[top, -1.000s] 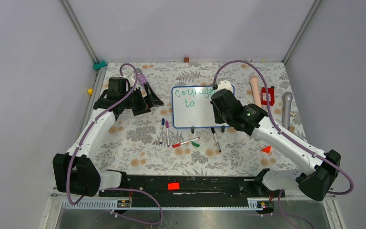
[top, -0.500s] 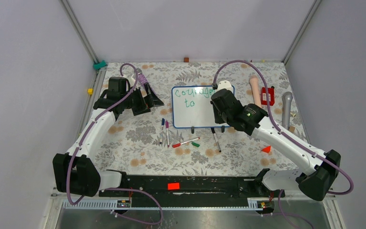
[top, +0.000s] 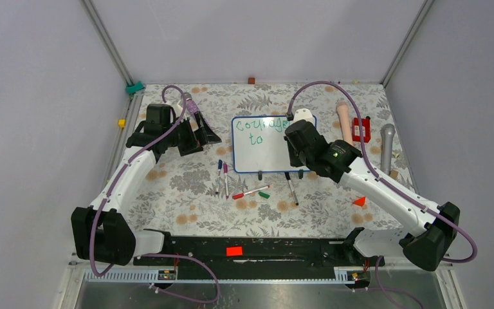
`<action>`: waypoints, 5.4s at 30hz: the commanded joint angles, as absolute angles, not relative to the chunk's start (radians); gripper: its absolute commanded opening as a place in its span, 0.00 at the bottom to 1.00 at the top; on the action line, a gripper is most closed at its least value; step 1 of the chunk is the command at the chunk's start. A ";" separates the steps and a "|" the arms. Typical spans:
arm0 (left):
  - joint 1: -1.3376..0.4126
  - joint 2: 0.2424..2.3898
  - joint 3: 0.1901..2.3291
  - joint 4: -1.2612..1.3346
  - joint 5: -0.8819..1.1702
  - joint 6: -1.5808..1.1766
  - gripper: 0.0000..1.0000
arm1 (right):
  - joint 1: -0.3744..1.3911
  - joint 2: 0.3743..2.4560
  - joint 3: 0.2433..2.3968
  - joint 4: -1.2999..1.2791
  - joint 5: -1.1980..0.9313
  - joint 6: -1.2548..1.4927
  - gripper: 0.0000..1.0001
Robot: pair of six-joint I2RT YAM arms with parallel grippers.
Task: Write a sentence on the whiteboard
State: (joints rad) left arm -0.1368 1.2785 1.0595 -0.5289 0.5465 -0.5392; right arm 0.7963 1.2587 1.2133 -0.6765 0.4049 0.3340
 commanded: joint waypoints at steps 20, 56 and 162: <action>-0.139 1.289 1.100 -0.496 0.549 -0.527 0.98 | 0.792 1.237 1.252 -0.679 0.451 0.321 0.00; -0.140 1.289 1.091 -0.486 0.555 -0.523 0.98 | 0.792 1.229 1.247 -0.678 0.449 0.319 0.00; -0.243 1.069 0.907 -0.445 0.563 -0.295 0.99 | 0.792 1.192 1.226 -0.642 0.219 0.442 0.00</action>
State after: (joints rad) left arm -0.2443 1.0744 0.8860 -0.4736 0.4744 -0.3729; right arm 0.7956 1.1934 1.2034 -0.6796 0.2142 0.4431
